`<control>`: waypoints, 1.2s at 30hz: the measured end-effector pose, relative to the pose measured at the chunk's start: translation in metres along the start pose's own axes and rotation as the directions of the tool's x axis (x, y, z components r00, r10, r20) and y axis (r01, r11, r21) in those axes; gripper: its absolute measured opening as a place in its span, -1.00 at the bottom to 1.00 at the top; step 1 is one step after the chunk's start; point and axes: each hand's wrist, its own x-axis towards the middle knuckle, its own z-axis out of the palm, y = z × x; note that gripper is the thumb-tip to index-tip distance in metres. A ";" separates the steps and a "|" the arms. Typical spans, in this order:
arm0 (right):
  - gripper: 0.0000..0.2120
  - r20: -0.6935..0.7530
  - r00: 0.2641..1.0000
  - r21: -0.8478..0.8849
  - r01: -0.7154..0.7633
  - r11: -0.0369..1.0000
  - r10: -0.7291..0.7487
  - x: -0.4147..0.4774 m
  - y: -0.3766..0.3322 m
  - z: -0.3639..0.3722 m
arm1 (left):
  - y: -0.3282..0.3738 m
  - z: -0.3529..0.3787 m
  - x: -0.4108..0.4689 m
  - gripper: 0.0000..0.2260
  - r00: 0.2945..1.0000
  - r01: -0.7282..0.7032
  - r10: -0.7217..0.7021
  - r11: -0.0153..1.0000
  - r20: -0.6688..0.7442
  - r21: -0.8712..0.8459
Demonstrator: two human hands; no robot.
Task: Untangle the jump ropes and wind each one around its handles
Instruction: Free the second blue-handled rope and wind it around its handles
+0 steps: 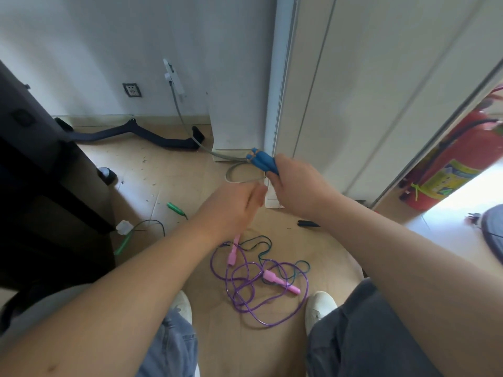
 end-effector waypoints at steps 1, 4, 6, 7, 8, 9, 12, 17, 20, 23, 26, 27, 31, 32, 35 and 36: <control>-0.87 0.018 1.000 -0.052 -0.016 0.999 0.017 0.001 0.004 0.002 | 0.001 -0.003 -0.001 -0.60 0.993 -0.107 0.104 0.993 0.050 0.056; -0.98 0.159 0.987 -0.201 0.047 0.978 -0.015 0.000 0.013 0.013 | 0.001 -0.015 0.001 -0.59 0.930 -0.356 0.326 0.915 0.171 0.191; -0.87 0.319 0.939 -0.217 0.202 0.955 -0.126 -0.005 0.011 0.019 | -0.003 -0.027 0.004 -0.59 0.910 -0.413 0.389 0.877 0.142 0.246; -0.83 0.378 0.908 -0.194 0.267 0.944 -0.179 -0.008 0.007 0.022 | -0.006 -0.034 0.005 -0.57 0.909 -0.417 0.400 0.872 0.115 0.257; -0.81 0.407 0.884 -0.158 0.315 0.936 -0.229 -0.011 0.003 0.023 | -0.011 -0.041 0.007 -0.54 0.913 -0.406 0.399 0.880 0.081 0.248; -0.81 0.420 0.863 -0.103 0.352 0.930 -0.280 -0.014 -0.003 0.025 | -0.019 -0.049 0.009 -0.52 0.924 -0.380 0.380 0.900 0.040 0.213; -0.82 0.417 0.788 0.120 0.446 0.887 -0.453 -0.027 -0.024 0.029 | -0.039 -0.066 0.009 -0.54 0.966 -0.251 0.256 0.963 -0.043 0.097; -0.85 0.289 0.817 0.244 0.441 0.864 -0.499 -0.035 -0.045 0.021 | -0.056 -0.055 0.004 -0.46 0.994 0.108 -0.109 0.993 -0.001 -0.055; -0.86 0.210 0.904 0.160 0.343 0.925 -0.372 -0.024 -0.036 0.007 | -0.063 -0.040 0.007 -0.49 0.950 0.311 -0.306 0.946 0.057 -0.097; -0.86 0.028 0.977 0.138 0.207 0.969 -0.213 -0.013 -0.023 0.000 | -0.051 -0.018 0.005 -0.64 0.932 0.363 -0.359 0.928 0.056 -0.083; -0.86 -0.094 0.996 0.176 0.009 0.984 0.008 0.003 -0.005 -0.001 | -0.018 -0.004 0.001 -0.72 0.964 0.258 -0.264 0.958 -0.038 -0.122; -0.81 -0.078 0.996 0.129 -0.037 0.991 0.048 0.007 0.003 0.001 | -0.009 -0.003 0.001 -0.72 0.981 0.182 -0.188 0.978 -0.050 -0.104; -0.81 0.130 0.991 -0.092 -0.010 0.996 0.022 0.006 0.016 0.022 | 0.005 -0.017 0.002 -0.70 0.997 -0.057 0.058 0.998 0.047 -0.028; -0.78 0.194 0.981 -0.119 0.046 0.992 -0.022 0.003 0.014 0.029 | 0.001 -0.024 0.003 -0.71 0.995 -0.078 0.079 0.997 0.064 -0.011; -0.79 0.400 0.901 -0.172 0.253 0.952 -0.167 -0.008 -0.002 0.041 | -0.014 -0.043 0.004 -0.67 0.996 -0.026 0.029 0.999 0.087 -0.035; -0.81 0.445 0.869 -0.166 0.318 0.933 -0.217 -0.012 -0.008 0.042 | -0.017 -0.047 0.004 -0.64 0.997 0.017 -0.013 0.999 0.080 -0.052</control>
